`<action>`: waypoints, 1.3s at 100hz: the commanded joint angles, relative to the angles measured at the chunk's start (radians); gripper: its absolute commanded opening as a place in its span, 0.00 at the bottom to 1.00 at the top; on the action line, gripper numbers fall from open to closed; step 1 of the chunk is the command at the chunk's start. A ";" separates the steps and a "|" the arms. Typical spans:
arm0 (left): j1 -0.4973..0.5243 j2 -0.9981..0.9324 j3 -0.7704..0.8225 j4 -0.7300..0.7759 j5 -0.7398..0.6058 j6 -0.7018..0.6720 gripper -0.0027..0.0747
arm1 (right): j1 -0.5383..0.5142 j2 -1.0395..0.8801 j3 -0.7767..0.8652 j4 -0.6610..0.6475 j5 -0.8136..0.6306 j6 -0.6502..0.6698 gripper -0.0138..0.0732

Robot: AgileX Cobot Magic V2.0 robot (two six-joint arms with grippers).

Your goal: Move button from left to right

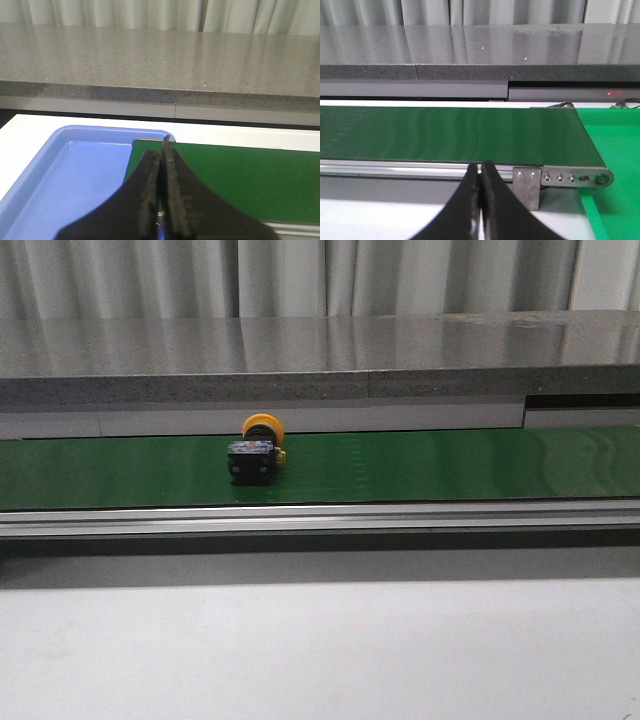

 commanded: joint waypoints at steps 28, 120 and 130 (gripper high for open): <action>-0.007 0.007 -0.028 -0.018 -0.077 -0.002 0.01 | 0.002 0.119 -0.141 0.070 -0.068 -0.004 0.08; -0.007 0.007 -0.028 -0.018 -0.077 -0.002 0.01 | 0.002 0.815 -0.873 0.067 0.656 -0.004 0.08; -0.007 0.007 -0.028 -0.018 -0.077 -0.002 0.01 | 0.002 0.858 -0.873 0.067 0.654 -0.004 0.08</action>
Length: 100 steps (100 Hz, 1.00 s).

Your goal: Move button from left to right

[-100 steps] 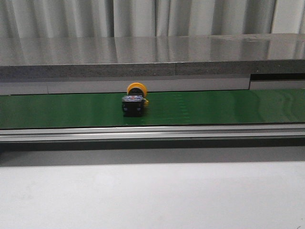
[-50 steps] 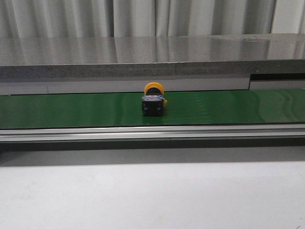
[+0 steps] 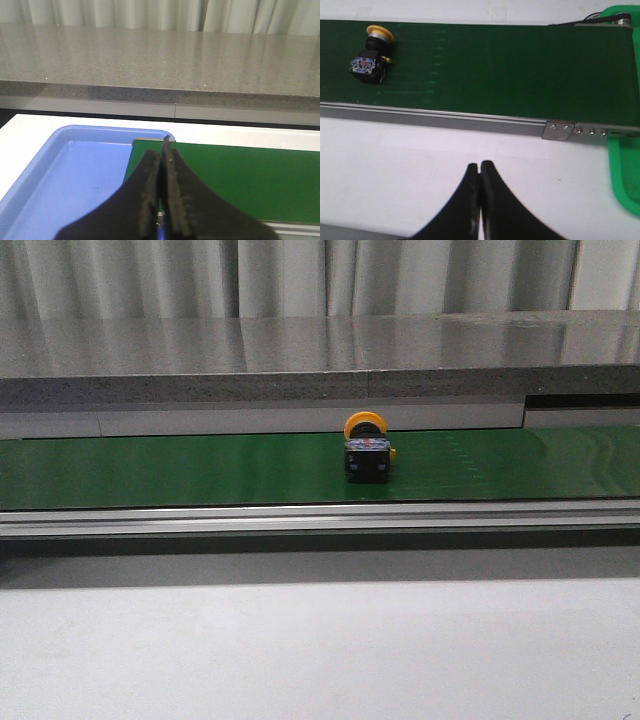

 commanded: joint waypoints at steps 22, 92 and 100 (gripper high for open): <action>-0.007 0.007 -0.028 -0.018 -0.077 -0.002 0.01 | 0.002 0.076 -0.035 0.005 -0.056 -0.004 0.11; -0.007 0.007 -0.028 -0.018 -0.077 -0.002 0.01 | 0.002 0.094 -0.042 0.018 -0.123 -0.004 0.85; -0.007 0.007 -0.028 -0.018 -0.077 -0.002 0.01 | 0.002 0.139 -0.065 0.018 -0.118 -0.010 0.85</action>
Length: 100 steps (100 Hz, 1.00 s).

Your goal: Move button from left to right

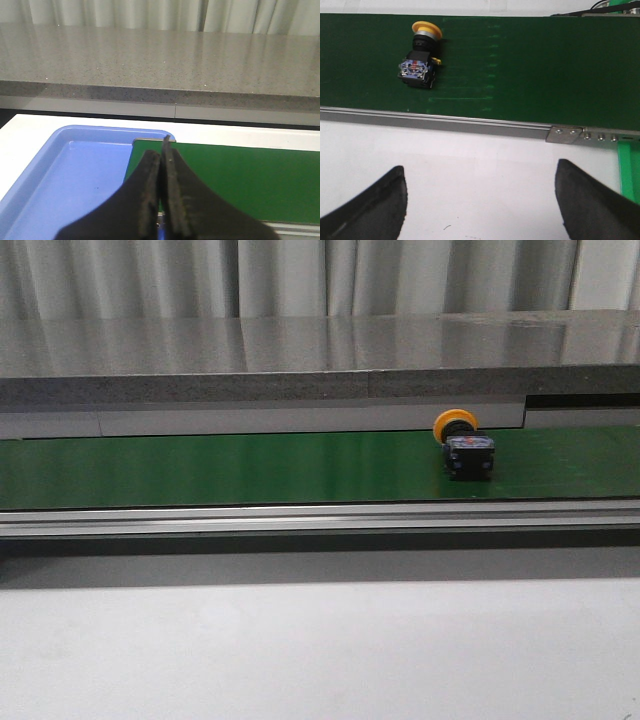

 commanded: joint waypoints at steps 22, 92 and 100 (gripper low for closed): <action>-0.007 0.007 -0.028 -0.018 -0.077 -0.002 0.01 | 0.002 0.195 -0.142 0.012 -0.077 -0.060 0.85; -0.007 0.007 -0.028 -0.018 -0.077 -0.002 0.01 | 0.002 0.608 -0.358 0.012 -0.177 -0.098 0.85; -0.007 0.007 -0.028 -0.018 -0.077 -0.002 0.01 | 0.002 0.638 -0.359 0.012 -0.188 -0.099 0.85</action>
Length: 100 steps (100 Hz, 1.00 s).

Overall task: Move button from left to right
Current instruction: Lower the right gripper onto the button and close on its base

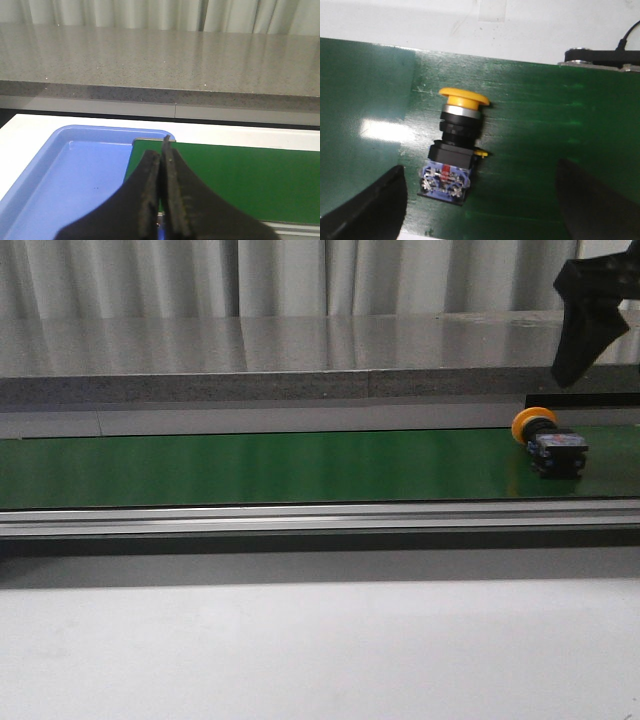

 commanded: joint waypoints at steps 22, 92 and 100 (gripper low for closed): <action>-0.007 0.007 -0.028 -0.018 -0.077 -0.002 0.01 | 0.001 0.057 -0.035 0.012 -0.097 -0.015 0.85; -0.007 0.007 -0.028 -0.018 -0.077 -0.002 0.01 | 0.001 0.108 -0.099 -0.007 0.076 -0.015 0.41; -0.007 0.007 -0.028 -0.018 -0.077 -0.002 0.01 | 0.001 0.106 -0.160 -0.030 0.134 -0.015 0.41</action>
